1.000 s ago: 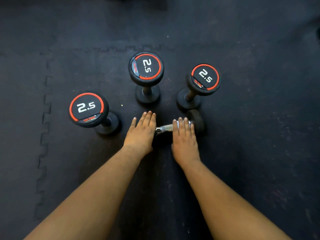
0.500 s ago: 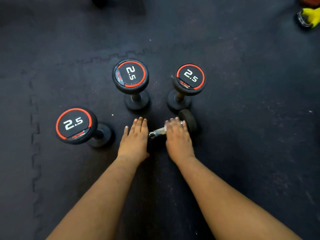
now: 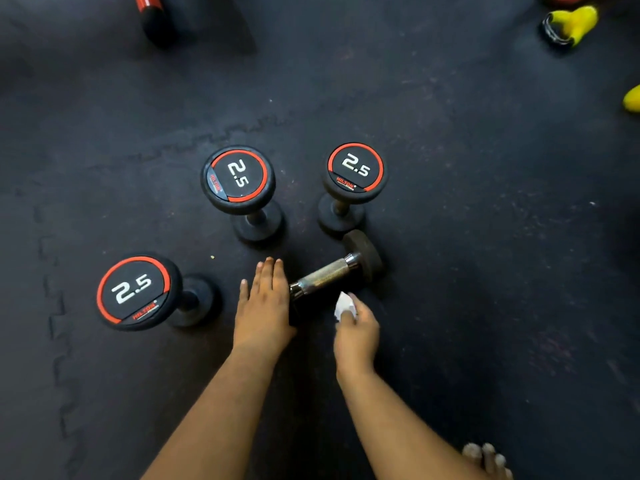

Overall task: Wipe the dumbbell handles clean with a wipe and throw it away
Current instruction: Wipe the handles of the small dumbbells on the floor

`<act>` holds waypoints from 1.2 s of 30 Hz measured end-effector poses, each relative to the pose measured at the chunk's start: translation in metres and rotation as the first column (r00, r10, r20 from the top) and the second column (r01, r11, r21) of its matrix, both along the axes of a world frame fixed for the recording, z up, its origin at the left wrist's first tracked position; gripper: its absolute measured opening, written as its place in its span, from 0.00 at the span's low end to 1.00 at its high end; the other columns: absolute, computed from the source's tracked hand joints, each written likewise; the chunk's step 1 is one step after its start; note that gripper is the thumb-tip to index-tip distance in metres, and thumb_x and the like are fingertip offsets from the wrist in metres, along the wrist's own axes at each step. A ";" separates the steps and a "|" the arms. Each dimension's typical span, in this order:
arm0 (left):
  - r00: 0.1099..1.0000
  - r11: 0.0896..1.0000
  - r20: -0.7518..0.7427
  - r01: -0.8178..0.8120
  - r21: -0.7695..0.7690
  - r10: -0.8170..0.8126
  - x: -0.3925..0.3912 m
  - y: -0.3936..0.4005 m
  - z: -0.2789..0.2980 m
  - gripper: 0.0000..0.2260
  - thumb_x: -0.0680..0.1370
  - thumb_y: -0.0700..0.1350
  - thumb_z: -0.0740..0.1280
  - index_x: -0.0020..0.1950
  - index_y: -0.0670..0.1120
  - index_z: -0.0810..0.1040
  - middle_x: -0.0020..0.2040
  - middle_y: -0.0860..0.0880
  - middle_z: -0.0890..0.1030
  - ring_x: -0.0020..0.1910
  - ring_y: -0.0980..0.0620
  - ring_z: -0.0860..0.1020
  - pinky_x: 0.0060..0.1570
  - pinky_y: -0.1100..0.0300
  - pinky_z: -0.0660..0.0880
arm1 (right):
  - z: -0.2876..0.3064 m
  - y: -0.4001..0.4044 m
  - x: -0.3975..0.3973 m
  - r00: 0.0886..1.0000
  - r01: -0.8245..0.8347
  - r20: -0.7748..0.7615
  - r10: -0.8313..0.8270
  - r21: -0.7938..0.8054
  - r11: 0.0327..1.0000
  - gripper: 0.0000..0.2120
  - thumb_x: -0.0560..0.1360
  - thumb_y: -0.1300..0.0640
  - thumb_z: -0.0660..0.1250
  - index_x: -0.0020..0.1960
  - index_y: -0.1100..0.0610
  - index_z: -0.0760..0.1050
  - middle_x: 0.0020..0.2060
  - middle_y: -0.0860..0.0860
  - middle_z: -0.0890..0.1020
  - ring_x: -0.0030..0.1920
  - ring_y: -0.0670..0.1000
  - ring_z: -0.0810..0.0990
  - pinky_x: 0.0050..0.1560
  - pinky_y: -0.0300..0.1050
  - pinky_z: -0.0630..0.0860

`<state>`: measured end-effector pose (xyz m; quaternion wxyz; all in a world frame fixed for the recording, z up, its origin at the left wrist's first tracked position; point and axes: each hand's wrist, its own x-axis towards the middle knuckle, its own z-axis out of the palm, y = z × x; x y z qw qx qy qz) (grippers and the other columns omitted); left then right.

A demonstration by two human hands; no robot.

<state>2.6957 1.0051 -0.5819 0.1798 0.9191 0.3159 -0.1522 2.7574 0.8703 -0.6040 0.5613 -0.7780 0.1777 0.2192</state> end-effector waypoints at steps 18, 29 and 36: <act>1.000 0.996 -0.023 0.002 0.089 0.000 -0.004 -0.011 -0.006 0.47 0.77 0.48 0.71 0.83 0.43 0.41 0.84 0.43 0.46 0.83 0.46 0.43 0.80 0.41 0.45 | 0.016 0.056 0.069 0.733 0.547 -0.647 -0.207 0.382 0.745 0.18 0.80 0.58 0.64 0.68 0.60 0.74 0.65 0.58 0.79 0.64 0.58 0.77 0.68 0.55 0.69; 1.000 0.997 0.007 -0.024 0.075 0.023 -0.001 -0.011 -0.001 0.44 0.78 0.45 0.69 0.83 0.43 0.42 0.84 0.43 0.45 0.83 0.46 0.42 0.80 0.42 0.43 | 0.029 0.065 0.057 0.775 0.427 -0.616 -0.139 0.350 0.834 0.10 0.80 0.57 0.65 0.59 0.59 0.76 0.54 0.58 0.81 0.53 0.56 0.80 0.50 0.48 0.73; 1.000 0.997 0.008 -0.015 0.071 0.014 -0.002 -0.009 0.001 0.37 0.82 0.41 0.62 0.83 0.43 0.41 0.84 0.43 0.44 0.83 0.46 0.41 0.80 0.40 0.44 | 0.035 0.073 0.050 0.746 0.362 -0.663 -0.061 0.328 0.872 0.04 0.78 0.59 0.65 0.52 0.59 0.74 0.51 0.60 0.82 0.49 0.57 0.80 0.47 0.48 0.77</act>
